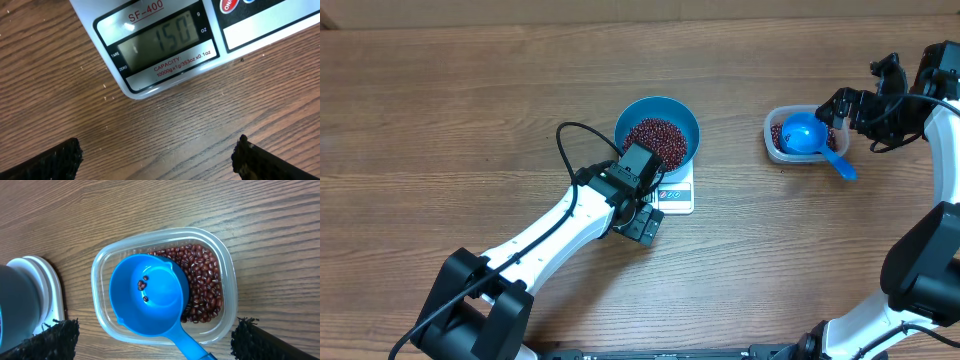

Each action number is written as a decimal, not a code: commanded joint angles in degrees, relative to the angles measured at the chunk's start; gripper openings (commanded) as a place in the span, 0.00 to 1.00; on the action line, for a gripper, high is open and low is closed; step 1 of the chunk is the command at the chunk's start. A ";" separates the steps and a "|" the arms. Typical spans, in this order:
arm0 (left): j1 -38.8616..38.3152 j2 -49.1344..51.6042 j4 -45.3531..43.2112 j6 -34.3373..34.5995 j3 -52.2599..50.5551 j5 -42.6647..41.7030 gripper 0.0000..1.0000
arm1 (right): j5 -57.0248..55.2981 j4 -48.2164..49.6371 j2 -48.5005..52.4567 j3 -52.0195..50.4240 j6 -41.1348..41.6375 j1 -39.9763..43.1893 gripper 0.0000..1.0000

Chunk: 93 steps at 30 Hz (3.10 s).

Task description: Scoop item into bowl and weigh 150g on scale

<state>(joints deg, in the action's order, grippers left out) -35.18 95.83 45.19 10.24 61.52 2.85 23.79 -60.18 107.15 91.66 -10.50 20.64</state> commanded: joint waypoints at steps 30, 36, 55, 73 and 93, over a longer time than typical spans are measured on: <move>-0.11 -0.48 -0.26 0.07 0.42 0.72 1.00 | 0.72 0.13 -0.35 1.42 0.00 0.44 1.00; -0.11 -0.48 -1.09 0.07 0.42 0.70 0.99 | 0.26 0.13 -3.04 1.40 -0.02 0.26 1.00; -0.11 -0.48 -1.20 0.04 0.42 1.20 1.00 | -0.98 -2.64 -36.09 1.33 -0.39 -5.22 1.00; -0.11 -0.48 -0.17 0.04 0.42 1.88 1.00 | 3.32 51.56 -45.29 -57.53 0.87 -12.85 1.00; -0.11 -0.48 -0.20 0.07 0.42 2.05 1.00 | 3.30 81.40 -53.18 -87.97 3.30 -12.52 1.00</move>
<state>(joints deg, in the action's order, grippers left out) -35.18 95.83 44.99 10.37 61.54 4.19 26.83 20.01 56.25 6.33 -7.49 7.84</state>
